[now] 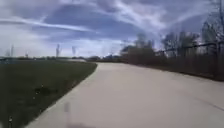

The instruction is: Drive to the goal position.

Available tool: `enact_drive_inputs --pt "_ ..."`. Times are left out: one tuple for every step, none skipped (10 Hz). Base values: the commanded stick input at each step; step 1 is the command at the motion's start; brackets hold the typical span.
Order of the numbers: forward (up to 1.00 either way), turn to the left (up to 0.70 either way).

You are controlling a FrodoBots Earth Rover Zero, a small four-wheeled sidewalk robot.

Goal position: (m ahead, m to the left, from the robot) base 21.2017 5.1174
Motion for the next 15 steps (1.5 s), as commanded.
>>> enact_drive_inputs --pt "1.0 -0.25" --pt "1.0 -0.14" --pt "1.0 -0.03" --pt "1.0 0.01" --pt "1.0 0.01" --pt "1.0 0.01" --pt "1.0 0.01" --pt "1.0 0.01" --pt "1.0 0.01" --pt "1.0 0.01" --pt "1.0 0.01" --pt "1.0 0.01" --pt "1.0 0.01" --pt "1.0 0.01" --pt "1.0 0.02"
